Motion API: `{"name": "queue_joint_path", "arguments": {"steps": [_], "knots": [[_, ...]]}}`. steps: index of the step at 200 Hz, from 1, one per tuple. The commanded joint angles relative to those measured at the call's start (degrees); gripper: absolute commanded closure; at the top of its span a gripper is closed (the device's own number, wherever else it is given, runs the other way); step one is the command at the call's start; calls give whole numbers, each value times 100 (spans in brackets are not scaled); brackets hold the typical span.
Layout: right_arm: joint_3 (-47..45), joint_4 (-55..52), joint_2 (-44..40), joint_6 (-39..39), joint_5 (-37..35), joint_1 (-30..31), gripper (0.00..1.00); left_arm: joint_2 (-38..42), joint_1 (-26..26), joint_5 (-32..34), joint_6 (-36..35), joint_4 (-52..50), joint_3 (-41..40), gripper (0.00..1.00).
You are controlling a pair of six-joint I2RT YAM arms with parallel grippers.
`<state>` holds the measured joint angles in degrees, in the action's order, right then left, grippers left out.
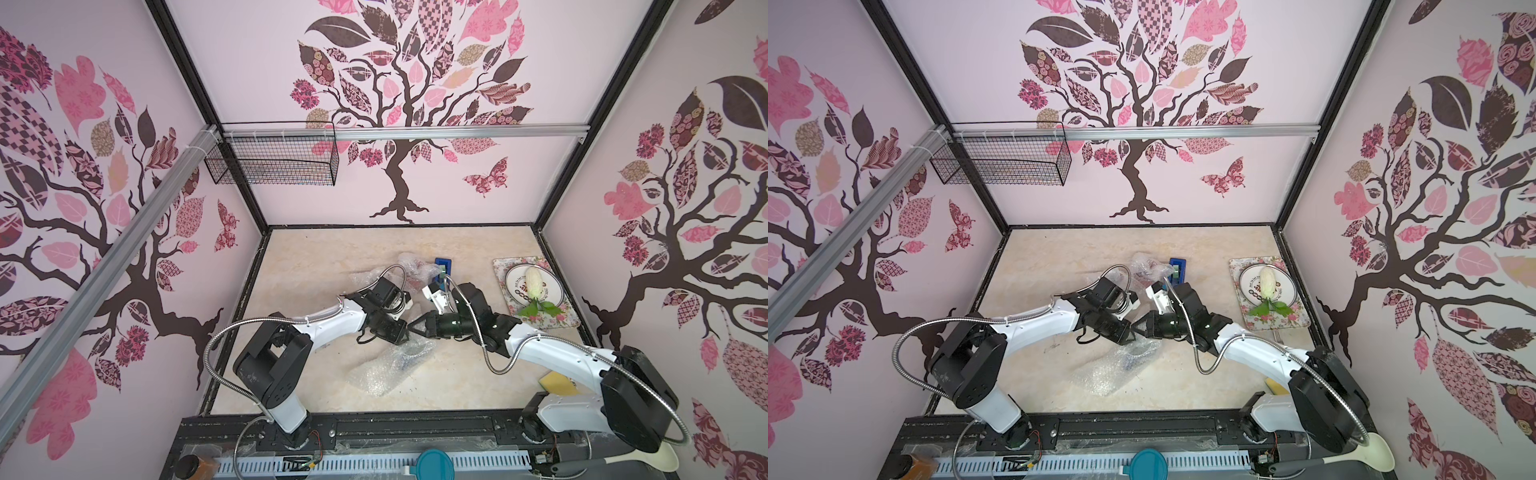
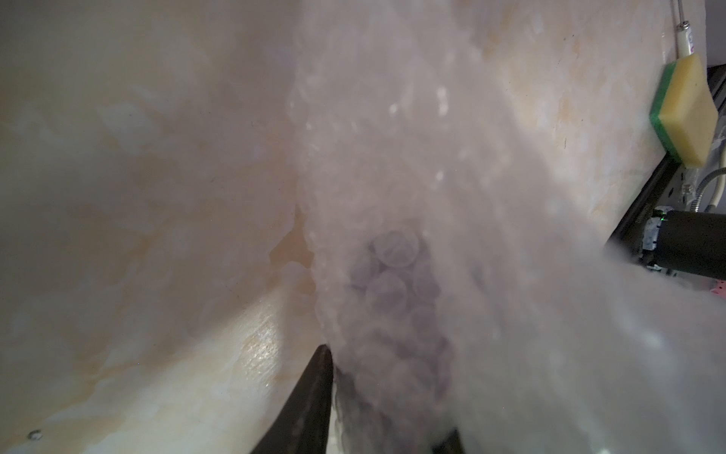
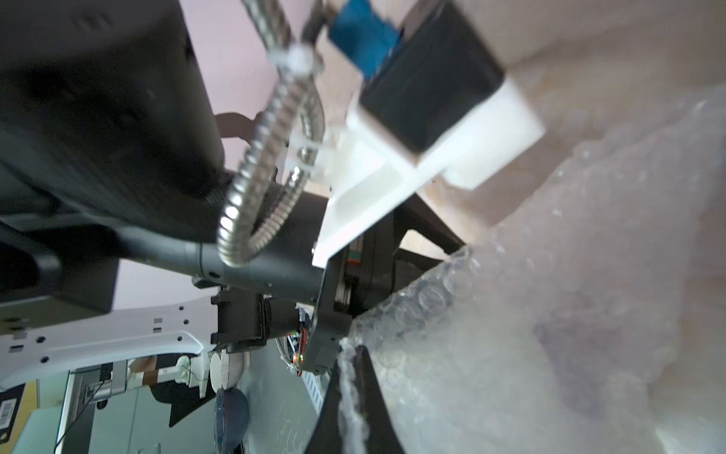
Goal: Wrap mugs in bubble wrap
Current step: Wrap the mug in bubble wrap.
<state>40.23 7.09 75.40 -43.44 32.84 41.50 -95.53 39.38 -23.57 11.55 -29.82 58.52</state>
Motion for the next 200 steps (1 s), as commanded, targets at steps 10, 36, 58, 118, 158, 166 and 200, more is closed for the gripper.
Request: {"name": "queue_joint_path", "arguments": {"steps": [10,36,58,118,158,166,200], "knots": [[-105,-460,218,506,73,173,100,-30,4,96,51,-41,349,66],[-210,-667,491,818,78,213,100,132,-33,6,259,-22,458,66],[-115,-825,734,1049,-7,228,100,373,-105,-61,593,33,498,66],[137,-1203,803,1404,-290,235,100,1147,-386,-210,1332,285,180,56],[252,-1296,764,1482,-295,229,100,765,-293,-460,1077,-84,352,47],[270,-1299,768,1491,-286,229,100,684,-277,-447,1044,-110,329,47],[303,-1265,789,1505,-217,245,100,343,-95,-243,855,-354,479,45]]}}
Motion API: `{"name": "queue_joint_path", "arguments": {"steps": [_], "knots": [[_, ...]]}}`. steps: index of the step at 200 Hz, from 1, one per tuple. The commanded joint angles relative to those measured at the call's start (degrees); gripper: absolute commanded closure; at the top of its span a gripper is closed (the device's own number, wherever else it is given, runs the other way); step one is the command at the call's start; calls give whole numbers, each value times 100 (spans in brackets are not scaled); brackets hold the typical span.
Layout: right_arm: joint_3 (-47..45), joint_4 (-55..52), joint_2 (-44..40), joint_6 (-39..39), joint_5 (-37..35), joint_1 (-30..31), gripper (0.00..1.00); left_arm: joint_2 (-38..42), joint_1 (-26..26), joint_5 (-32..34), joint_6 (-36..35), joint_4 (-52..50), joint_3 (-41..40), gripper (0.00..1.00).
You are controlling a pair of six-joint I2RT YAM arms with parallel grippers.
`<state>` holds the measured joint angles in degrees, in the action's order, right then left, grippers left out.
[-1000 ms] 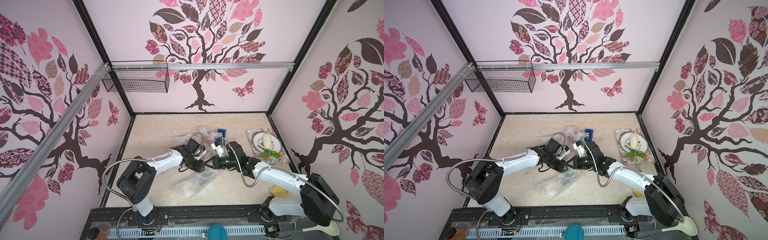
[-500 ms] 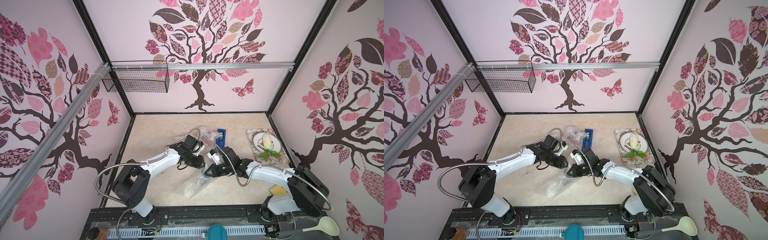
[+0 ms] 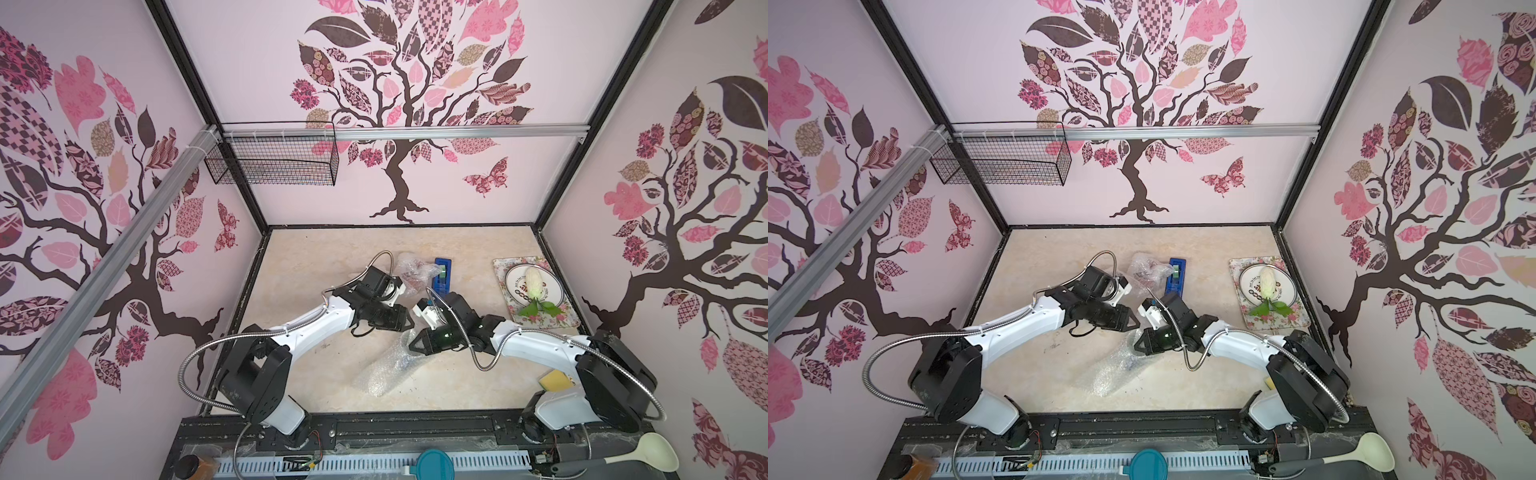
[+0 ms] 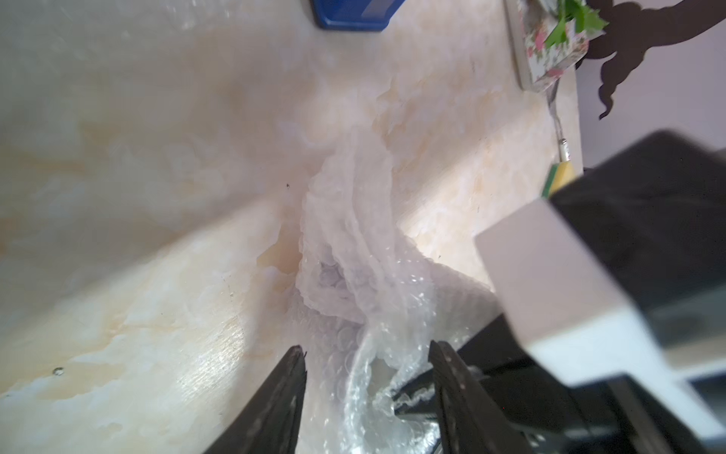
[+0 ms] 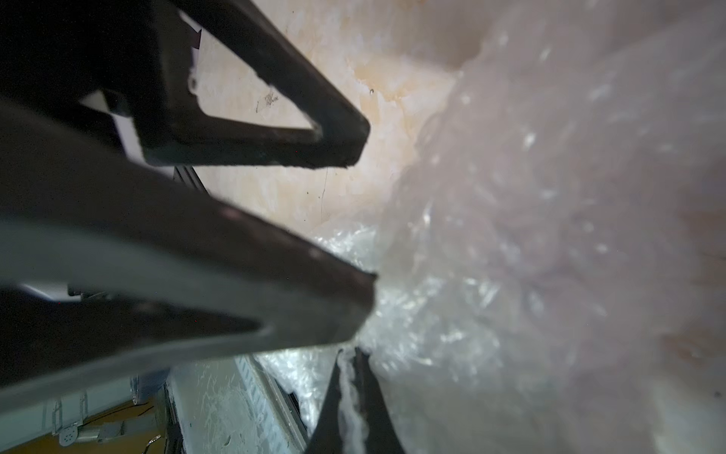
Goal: Wrap mugs in bubble wrap
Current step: Wrap the mug in bubble wrap.
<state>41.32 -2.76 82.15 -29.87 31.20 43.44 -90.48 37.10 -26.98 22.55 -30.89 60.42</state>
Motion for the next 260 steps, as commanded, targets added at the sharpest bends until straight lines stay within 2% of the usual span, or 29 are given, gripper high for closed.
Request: {"name": "queue_joint_path", "arguments": {"steps": [1,52,74,95,116,149,188,212,227,244,260], "knots": [[193,-283,111,152,-48,50,100,-171,136,102,-248,-266,292,45],[305,-198,214,153,8,70,100,-534,354,-12,-387,-354,122,39],[366,-111,215,89,44,71,84,-713,388,-9,-452,-375,-7,40],[412,-156,69,-9,-21,71,61,-804,386,3,-444,-255,-161,40],[446,-288,-257,-135,-94,69,52,-871,386,-18,-416,-139,-249,40],[447,-633,-913,-339,-351,70,46,-901,386,11,-400,-39,-225,41],[443,-865,-1962,-646,-972,36,38,-1006,390,-20,-425,-4,-182,42],[445,-1425,-2472,-1045,-1088,-504,34,-984,386,28,-435,-14,-158,42],[407,-1895,-2492,-1109,-663,-1007,34,-969,393,48,-448,-15,-153,42],[467,-2280,-2244,-860,-616,-1011,30,-971,386,44,-448,-18,-123,43],[410,-2210,-1939,-741,-459,-1013,28,-991,385,59,-453,-26,-114,43]]}}
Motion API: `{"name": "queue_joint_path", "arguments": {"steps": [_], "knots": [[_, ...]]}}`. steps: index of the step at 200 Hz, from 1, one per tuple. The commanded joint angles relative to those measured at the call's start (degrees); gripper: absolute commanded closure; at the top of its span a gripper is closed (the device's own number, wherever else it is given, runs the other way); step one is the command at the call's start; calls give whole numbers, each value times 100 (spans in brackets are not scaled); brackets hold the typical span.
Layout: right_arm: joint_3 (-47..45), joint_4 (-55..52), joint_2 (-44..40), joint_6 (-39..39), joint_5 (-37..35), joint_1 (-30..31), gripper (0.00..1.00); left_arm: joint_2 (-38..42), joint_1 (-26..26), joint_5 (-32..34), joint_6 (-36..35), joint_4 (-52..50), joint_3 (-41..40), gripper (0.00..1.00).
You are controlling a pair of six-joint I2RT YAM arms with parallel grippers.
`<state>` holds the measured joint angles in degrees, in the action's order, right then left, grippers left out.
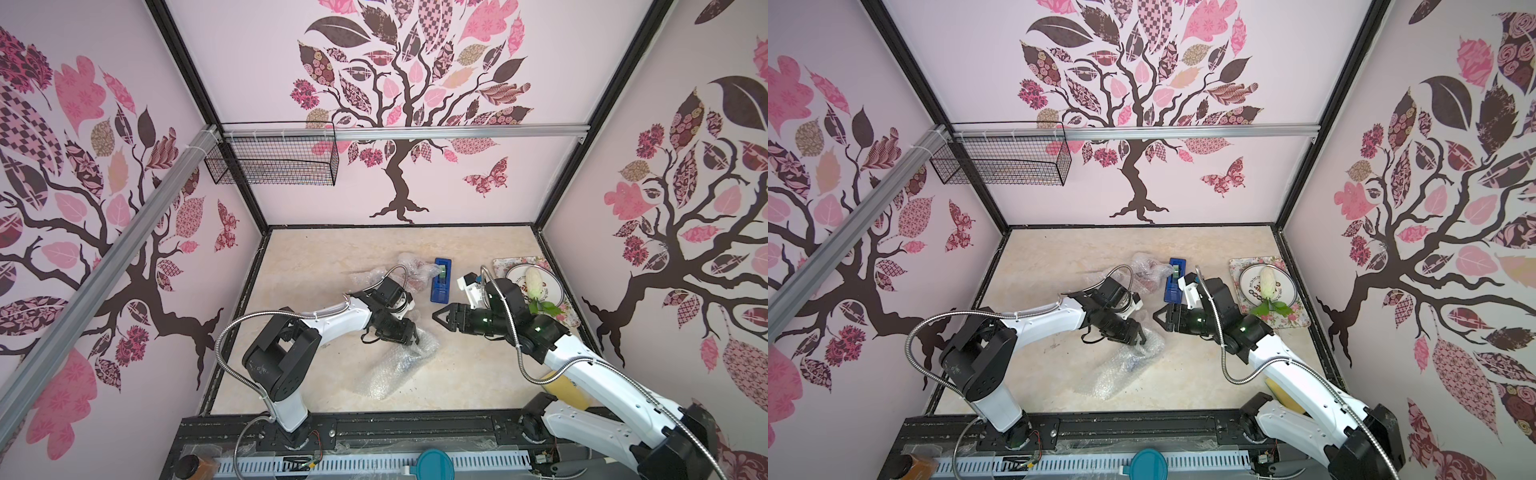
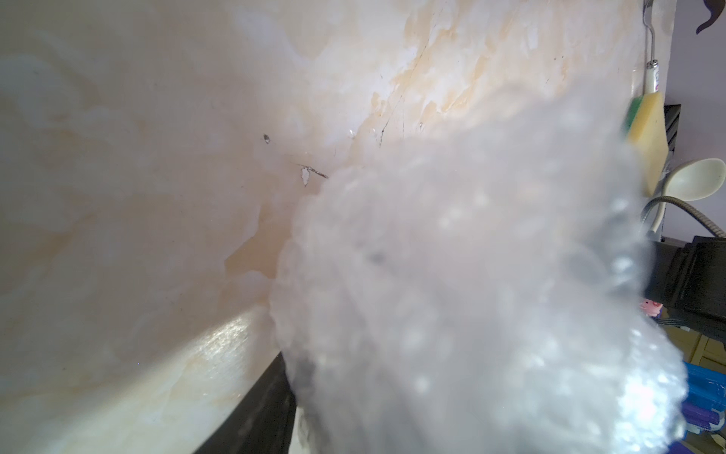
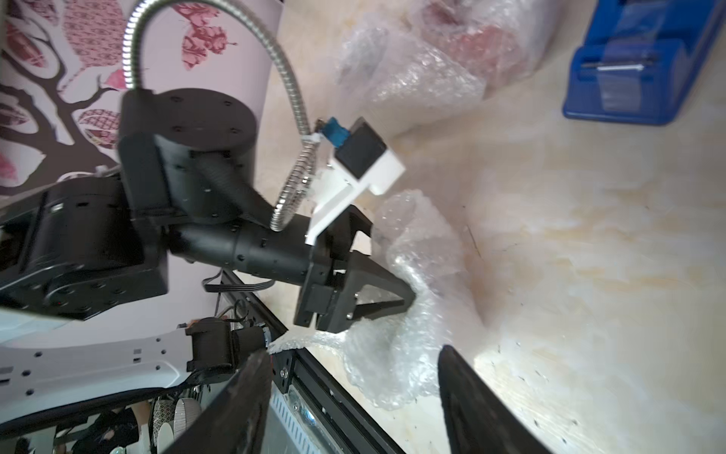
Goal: Wrap mugs in bubble wrap
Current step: Wrap the mug in bubble wrap.
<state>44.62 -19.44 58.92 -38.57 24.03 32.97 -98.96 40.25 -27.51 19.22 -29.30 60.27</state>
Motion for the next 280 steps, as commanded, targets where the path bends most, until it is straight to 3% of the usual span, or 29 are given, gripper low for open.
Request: {"name": "queue_joint_path", "arguments": {"steps": [1,74,119,158,189,233,254,280], "knots": [[76,-525,402,129,268,34,28,-147,71,113,-120,-188,-101,43],[53,-247,1790,347,37,482,27,-133,75,191,-160,-188,-33,44],[255,-365,2852,165,-994,1006,28,-53,73,188,-158,25,25,44],[181,-151,3398,-549,-1826,1166,31,-396,64,91,-251,271,443,45],[257,-261,3811,-792,-2284,1389,34,-486,-260,119,194,472,835,45],[364,-295,4122,-965,-2593,1471,35,1054,-980,632,1288,102,924,40],[543,-421,4241,-1020,-2667,1468,35,1896,-1201,1038,1715,-1186,805,38],[779,-565,4347,-1026,-2751,1467,34,2972,-1250,957,2271,-2545,75,38]]}}
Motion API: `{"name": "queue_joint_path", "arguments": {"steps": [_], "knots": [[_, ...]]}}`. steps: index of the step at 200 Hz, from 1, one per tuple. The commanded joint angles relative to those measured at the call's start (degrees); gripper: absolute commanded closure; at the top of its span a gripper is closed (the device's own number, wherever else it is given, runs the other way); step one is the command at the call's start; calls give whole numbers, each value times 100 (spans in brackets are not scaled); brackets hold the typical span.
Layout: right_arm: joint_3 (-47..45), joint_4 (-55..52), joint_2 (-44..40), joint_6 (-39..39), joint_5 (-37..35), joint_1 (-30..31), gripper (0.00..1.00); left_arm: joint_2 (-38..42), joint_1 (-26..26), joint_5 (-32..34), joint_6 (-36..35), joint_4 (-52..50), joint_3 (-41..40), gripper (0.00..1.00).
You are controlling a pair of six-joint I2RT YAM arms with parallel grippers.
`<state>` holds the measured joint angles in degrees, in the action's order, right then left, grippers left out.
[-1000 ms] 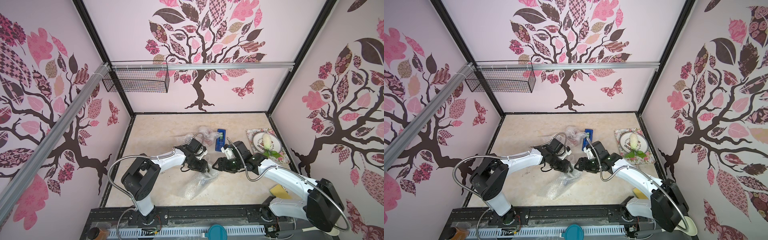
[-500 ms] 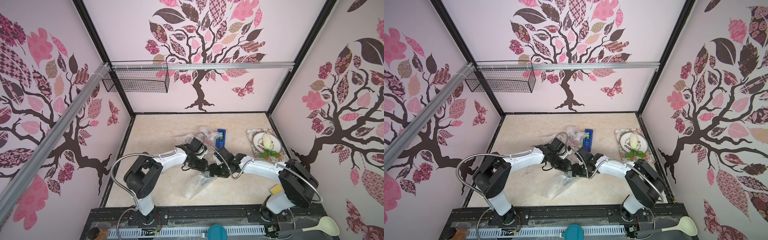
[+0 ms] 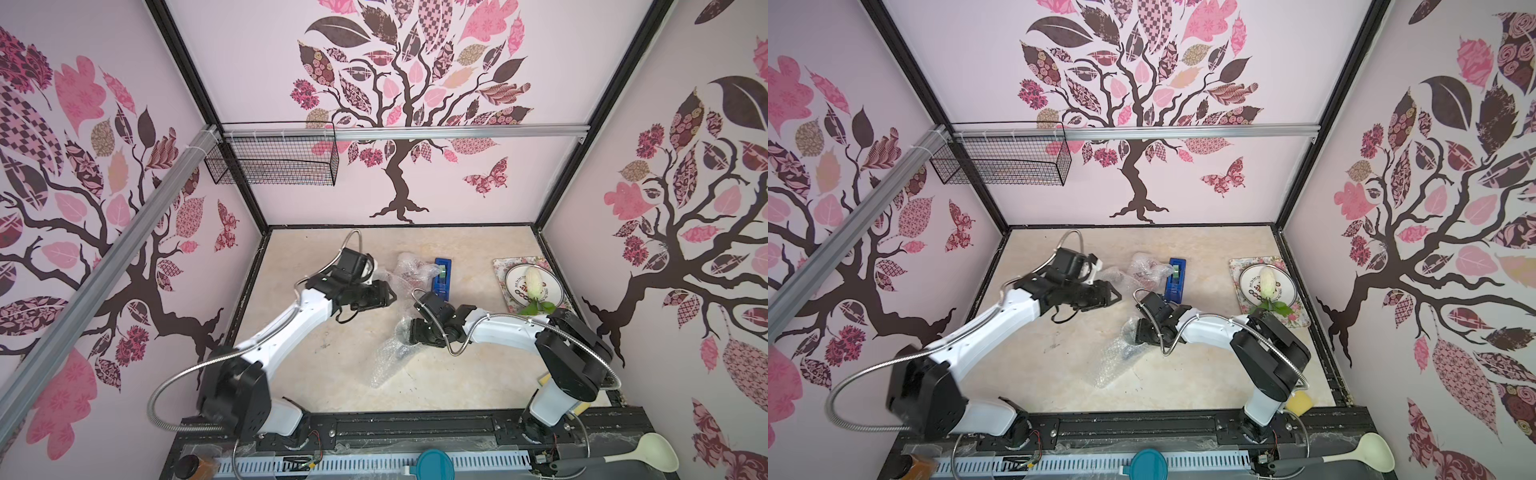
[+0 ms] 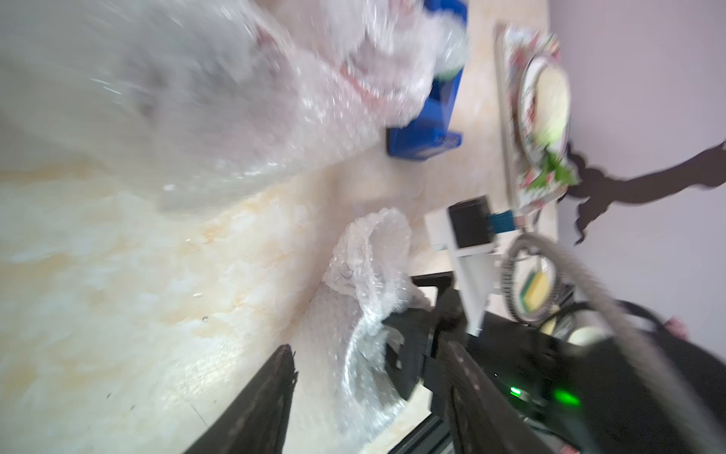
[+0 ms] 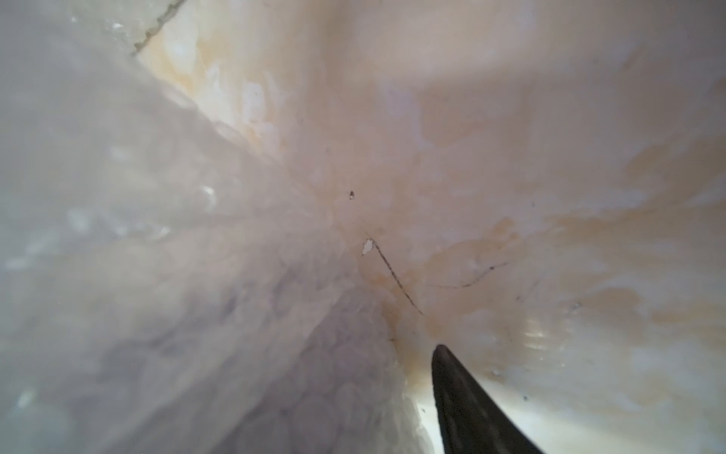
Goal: Wrap mugs in bubble wrap
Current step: Wrap the mug in bubble wrap.
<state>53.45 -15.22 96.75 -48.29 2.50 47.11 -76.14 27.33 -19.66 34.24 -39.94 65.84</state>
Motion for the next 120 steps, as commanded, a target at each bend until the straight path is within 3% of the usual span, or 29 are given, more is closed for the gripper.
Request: {"name": "queue_joint_path", "arguments": {"steps": [1,31,51,78,120], "knots": [[-97,-998,564,-51,-604,52,34,733,43,151,791,-1512,-519,38],[-24,-990,512,-17,-538,53,34,1964,54,-434,1573,-2083,-1578,40],[24,-1035,529,55,-520,53,34,2372,77,-644,1748,-2339,-1935,41],[7,-977,513,125,-430,53,34,2376,235,-742,1572,-2339,-2099,40],[-19,-908,521,224,-312,53,34,1912,817,-821,1670,-1136,-2565,38]]}}
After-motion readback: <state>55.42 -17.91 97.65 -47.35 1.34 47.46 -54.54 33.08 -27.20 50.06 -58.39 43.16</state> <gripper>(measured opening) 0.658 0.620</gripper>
